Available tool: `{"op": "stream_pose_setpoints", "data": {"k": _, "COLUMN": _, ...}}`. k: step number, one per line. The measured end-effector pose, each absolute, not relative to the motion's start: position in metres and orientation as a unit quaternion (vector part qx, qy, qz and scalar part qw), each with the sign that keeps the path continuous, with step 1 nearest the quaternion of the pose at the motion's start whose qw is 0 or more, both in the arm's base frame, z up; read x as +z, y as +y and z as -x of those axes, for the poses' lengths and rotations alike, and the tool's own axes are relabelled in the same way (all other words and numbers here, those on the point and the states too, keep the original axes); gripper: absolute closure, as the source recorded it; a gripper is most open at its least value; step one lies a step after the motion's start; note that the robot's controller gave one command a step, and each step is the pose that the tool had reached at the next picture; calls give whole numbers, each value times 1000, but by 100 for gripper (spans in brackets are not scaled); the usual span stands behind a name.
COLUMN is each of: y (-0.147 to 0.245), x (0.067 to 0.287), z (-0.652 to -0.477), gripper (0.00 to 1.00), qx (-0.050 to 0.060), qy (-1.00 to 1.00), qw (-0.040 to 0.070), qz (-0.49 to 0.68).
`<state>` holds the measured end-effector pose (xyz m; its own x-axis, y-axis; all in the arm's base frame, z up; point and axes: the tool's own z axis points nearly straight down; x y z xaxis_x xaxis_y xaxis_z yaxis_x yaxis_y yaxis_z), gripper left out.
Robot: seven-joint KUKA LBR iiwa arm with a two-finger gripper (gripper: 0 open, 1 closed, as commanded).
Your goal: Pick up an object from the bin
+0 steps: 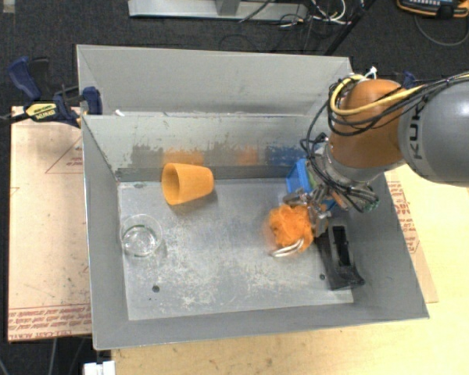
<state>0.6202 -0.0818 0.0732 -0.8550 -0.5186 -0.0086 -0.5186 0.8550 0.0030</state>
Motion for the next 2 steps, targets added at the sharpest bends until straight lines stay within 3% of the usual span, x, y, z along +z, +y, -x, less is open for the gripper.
{"op": "stream_pose_setpoints", "data": {"k": 1, "y": -82, "x": 73, "z": -620, "gripper": 100, "qx": 3, "qy": 963, "qw": 4, "qz": 269}}
{"op": "stream_pose_setpoints", "data": {"k": 2, "y": -91, "x": 265, "z": -631, "gripper": 100, "qx": 3, "qy": 959, "qw": 5, "qz": 285}}
